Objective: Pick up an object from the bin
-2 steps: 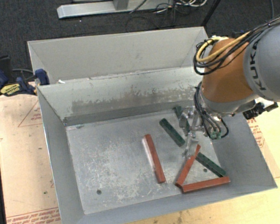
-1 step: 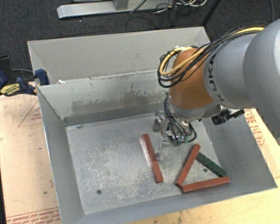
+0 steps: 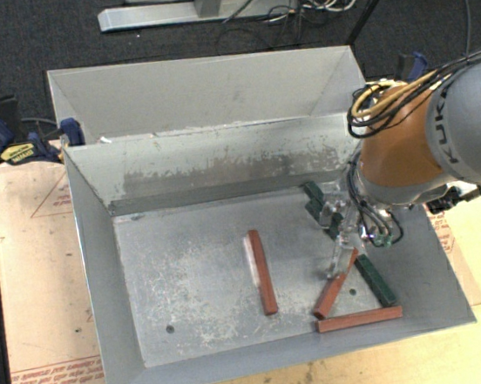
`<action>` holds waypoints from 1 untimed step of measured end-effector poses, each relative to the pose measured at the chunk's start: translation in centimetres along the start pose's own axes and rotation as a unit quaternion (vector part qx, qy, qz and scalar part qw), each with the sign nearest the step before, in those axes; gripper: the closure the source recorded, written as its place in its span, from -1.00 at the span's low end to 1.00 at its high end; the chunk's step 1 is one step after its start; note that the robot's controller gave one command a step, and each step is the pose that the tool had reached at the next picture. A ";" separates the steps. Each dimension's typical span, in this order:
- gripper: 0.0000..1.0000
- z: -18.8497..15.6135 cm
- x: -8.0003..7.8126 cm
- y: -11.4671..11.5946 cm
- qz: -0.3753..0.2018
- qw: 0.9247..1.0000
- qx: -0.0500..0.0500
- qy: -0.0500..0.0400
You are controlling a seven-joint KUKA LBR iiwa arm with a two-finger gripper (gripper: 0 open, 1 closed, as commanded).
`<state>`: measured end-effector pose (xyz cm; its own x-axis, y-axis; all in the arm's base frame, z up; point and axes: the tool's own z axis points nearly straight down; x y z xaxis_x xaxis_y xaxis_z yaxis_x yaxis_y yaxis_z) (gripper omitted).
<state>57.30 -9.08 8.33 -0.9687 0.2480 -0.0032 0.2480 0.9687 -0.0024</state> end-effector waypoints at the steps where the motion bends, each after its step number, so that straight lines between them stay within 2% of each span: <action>1: -1.00 -0.4 5.2 -4.3 -0.021 1.000 -0.001 0.003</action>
Offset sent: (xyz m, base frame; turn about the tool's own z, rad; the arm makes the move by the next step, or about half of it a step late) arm -0.0589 -0.0265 0.0045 -0.0471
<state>51.22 -11.92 8.73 -0.9782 0.2074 0.0033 0.2074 0.9782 -0.0011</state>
